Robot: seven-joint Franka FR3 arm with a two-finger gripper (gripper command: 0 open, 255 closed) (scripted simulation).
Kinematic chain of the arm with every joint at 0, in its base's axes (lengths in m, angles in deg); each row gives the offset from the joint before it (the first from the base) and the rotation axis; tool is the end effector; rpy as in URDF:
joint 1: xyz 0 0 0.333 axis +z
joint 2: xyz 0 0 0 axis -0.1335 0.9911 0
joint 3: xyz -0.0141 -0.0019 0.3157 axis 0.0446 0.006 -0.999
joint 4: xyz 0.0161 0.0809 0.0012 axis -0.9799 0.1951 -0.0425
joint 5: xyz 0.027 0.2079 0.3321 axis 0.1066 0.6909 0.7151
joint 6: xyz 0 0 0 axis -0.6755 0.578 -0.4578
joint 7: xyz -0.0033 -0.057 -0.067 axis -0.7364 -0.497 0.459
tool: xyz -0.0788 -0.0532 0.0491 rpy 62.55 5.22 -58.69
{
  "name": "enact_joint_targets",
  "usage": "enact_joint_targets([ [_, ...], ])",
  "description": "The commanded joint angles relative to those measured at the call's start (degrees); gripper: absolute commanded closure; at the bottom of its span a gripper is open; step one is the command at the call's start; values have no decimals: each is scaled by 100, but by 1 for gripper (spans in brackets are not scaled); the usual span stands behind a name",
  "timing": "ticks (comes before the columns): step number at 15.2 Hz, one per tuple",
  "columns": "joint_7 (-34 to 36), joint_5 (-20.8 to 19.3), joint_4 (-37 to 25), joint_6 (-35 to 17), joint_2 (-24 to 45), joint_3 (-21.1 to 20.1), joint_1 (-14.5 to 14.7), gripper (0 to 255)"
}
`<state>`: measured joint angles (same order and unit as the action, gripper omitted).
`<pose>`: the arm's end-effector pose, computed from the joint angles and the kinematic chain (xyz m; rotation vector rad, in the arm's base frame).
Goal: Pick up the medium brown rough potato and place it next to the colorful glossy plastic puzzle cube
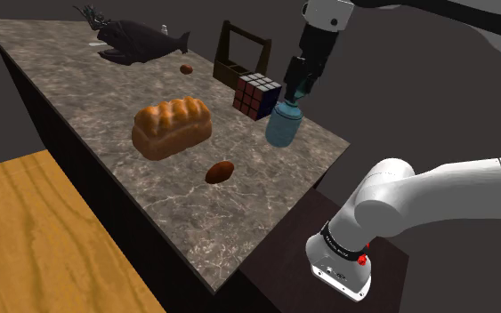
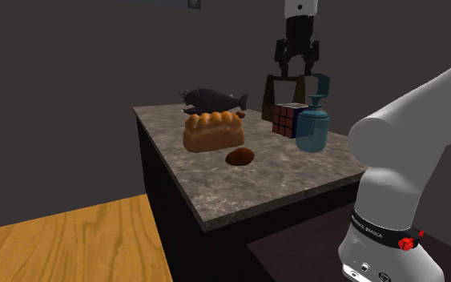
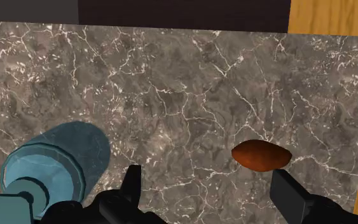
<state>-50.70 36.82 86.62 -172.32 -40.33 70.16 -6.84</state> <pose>0.3132 0.0100 0.6020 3.1191 -0.0249 -0.0303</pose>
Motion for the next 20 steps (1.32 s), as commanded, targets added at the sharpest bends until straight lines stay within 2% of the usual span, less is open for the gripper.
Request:
enact_joint_targets([
  [1, 0, 0, 0, 0, 0, 0, 0, 0],
  [6, 1510, 520, 919, -869, -181, -567, -228, 0],
  [11, 2999, 1066, 1584, -1870, -28, -1226, -411, 0],
  [15, 4183, 1468, 1908, -2774, 377, -1814, -576, 0],
  [20, 5695, 1791, 2033, -3998, 1239, -2609, -902, 0],
])
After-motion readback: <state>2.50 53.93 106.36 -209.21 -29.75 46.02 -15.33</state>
